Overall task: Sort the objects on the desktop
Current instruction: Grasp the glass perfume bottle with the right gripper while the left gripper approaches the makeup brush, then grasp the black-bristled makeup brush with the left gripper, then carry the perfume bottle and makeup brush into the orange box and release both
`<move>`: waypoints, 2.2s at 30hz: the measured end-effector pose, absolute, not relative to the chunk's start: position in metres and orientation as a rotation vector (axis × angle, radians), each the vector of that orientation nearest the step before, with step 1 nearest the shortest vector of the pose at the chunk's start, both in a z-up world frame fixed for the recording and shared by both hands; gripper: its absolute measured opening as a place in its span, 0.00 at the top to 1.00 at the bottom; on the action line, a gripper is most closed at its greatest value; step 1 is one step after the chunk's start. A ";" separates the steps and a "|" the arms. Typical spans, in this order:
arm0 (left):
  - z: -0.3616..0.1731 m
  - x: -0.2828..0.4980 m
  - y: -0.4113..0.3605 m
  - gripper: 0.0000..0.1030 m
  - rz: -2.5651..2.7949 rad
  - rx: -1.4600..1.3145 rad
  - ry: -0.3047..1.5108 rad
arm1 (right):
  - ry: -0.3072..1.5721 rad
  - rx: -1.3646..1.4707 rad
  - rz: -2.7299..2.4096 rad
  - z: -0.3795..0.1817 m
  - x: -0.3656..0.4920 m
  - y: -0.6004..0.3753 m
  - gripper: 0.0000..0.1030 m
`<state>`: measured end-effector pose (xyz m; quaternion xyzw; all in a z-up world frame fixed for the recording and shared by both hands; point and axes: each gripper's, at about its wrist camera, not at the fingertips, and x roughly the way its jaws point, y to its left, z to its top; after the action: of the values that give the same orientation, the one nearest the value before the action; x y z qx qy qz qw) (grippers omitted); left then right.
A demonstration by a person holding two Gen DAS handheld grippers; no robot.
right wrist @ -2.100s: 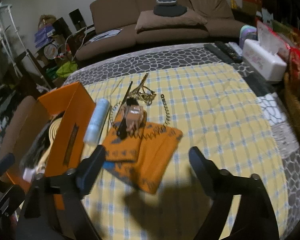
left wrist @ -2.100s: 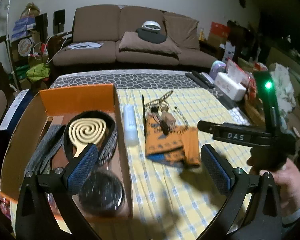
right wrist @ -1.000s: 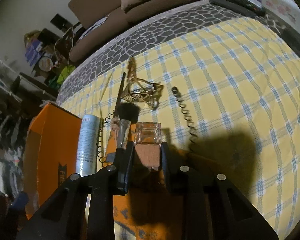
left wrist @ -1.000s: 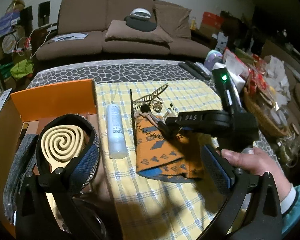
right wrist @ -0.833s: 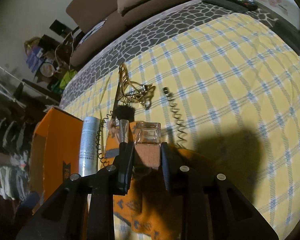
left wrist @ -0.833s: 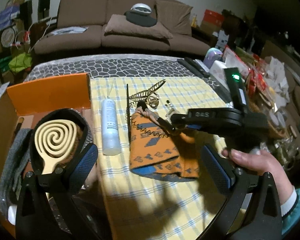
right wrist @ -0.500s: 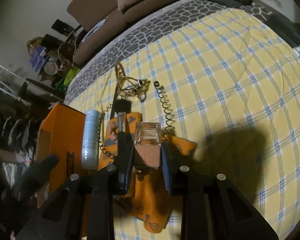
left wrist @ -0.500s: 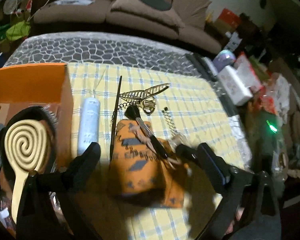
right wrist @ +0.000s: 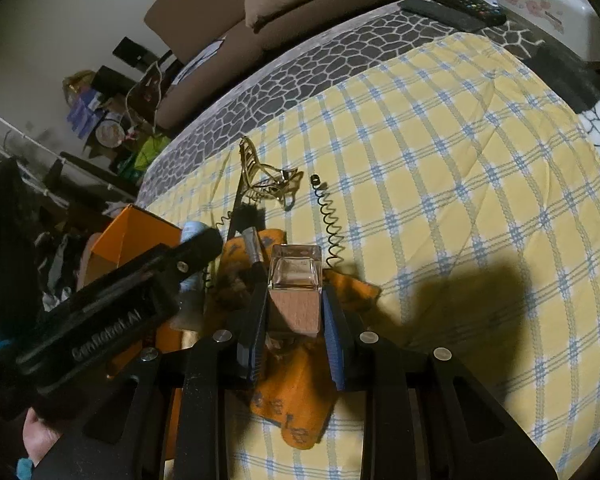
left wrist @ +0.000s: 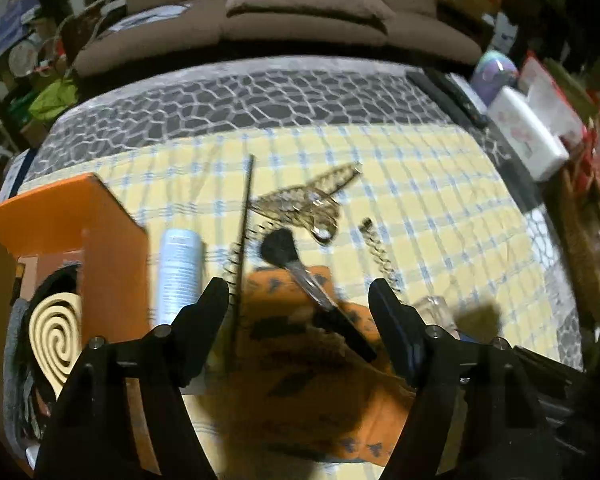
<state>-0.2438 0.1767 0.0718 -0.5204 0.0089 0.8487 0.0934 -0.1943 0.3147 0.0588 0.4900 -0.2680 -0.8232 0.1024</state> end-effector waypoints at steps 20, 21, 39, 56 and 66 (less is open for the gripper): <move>0.035 -0.262 0.189 0.88 2.455 -1.695 0.014 | -0.797 1.451 -2.458 0.061 -0.186 0.338 0.75; 0.036 -0.262 0.188 0.89 2.456 -1.692 0.012 | -0.797 1.447 -2.458 0.062 -0.186 0.337 0.75; 0.150 -0.189 0.126 0.90 2.449 -1.337 -0.209 | -0.739 1.199 -2.481 0.144 -0.163 0.307 0.75; 0.181 -0.100 -0.035 0.89 2.620 -1.213 -0.290 | -0.609 1.026 -2.343 0.219 -0.131 0.187 0.75; 0.147 -0.086 -0.101 0.89 2.688 -1.259 -0.380 | -0.523 1.130 -2.239 0.181 -0.133 0.096 0.75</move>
<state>-0.0863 -0.1007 0.1472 -0.4196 -0.1267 0.8958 0.0742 -0.1329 0.0962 0.1811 0.4226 -0.1957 -0.8375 0.2858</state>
